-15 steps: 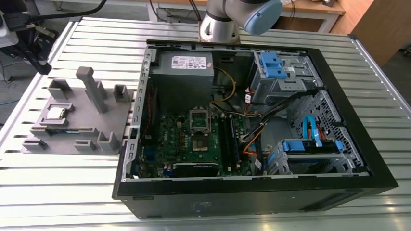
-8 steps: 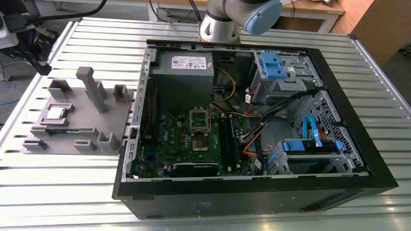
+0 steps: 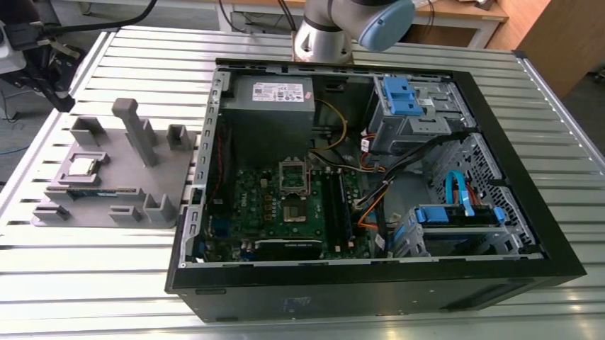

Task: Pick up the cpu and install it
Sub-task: 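Reach for the cpu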

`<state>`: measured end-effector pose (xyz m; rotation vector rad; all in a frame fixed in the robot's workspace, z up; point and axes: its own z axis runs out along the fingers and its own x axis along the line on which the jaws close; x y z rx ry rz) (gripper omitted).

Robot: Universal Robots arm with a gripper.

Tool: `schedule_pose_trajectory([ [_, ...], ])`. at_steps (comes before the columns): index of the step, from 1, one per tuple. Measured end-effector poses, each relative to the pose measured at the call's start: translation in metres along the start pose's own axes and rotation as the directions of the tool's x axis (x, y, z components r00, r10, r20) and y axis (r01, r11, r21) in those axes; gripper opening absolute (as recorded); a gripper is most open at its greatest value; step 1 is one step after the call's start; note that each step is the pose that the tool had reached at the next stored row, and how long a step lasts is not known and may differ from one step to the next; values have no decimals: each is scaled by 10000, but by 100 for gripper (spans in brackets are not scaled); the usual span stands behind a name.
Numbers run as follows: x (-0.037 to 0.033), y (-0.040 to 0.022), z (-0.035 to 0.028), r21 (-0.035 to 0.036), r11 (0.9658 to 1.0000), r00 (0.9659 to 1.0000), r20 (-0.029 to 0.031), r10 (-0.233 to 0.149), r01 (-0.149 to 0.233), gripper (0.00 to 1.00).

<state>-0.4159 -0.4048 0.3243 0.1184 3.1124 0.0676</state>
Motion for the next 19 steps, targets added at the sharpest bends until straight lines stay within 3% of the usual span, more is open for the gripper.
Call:
schedule_pose_trajectory([
  [19,58,-8,71,1,10000,10000,0,0,0,11],
])
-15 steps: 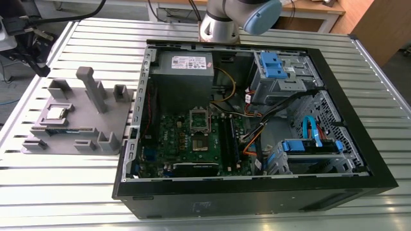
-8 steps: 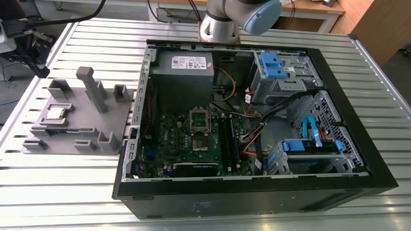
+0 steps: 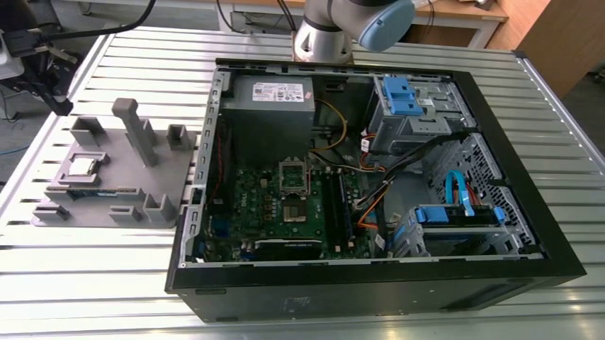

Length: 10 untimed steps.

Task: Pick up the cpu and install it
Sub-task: 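Reach for the cpu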

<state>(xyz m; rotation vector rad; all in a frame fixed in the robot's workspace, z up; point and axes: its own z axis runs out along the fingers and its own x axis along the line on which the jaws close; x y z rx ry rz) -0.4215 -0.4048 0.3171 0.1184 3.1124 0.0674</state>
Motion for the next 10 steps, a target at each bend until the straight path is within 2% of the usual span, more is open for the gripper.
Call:
schedule_pose_trajectory([
  [10,27,-18,52,0,10000,10000,1,1,-1,11],
])
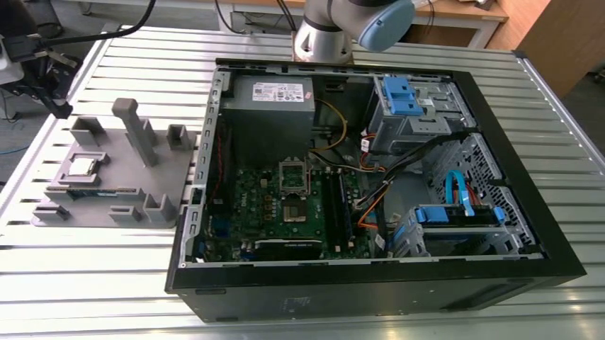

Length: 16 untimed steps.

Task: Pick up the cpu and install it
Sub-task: 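Reach for the cpu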

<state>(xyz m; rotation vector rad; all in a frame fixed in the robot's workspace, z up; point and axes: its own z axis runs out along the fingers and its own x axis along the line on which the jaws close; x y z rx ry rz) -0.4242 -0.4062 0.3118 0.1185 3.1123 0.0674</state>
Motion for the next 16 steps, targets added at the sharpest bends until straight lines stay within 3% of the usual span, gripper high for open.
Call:
schedule_pose_trajectory([
  [16,105,-24,157,0,10000,10000,-1,-2,2,11],
])
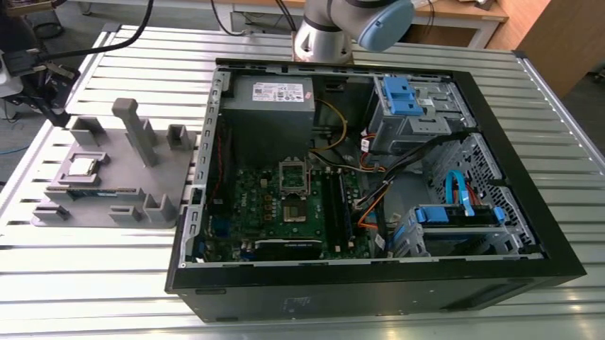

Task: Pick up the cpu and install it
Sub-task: 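Reach for the cpu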

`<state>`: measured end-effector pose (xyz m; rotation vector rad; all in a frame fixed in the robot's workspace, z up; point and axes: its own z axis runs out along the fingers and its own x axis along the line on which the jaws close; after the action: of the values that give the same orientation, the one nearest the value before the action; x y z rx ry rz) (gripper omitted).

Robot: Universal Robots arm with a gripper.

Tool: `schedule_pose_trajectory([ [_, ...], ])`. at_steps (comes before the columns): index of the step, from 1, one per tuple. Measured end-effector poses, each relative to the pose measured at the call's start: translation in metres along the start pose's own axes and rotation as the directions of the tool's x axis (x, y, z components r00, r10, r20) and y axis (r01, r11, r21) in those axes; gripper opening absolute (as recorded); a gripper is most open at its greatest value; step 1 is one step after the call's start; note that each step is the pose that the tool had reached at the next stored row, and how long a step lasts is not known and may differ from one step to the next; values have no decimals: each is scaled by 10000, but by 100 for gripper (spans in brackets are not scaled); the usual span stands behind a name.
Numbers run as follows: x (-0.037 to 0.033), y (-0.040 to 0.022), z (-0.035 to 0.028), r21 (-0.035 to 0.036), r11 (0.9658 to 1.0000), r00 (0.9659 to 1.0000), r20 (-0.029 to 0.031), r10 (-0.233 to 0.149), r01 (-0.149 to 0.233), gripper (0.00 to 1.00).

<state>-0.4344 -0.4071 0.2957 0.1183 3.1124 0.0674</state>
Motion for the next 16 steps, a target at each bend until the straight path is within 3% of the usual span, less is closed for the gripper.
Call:
schedule_pose_trajectory([
  [10,81,-9,80,0,10000,10000,0,1,-1,11],
  [16,85,-10,88,0,10000,10000,0,1,-1,11],
])
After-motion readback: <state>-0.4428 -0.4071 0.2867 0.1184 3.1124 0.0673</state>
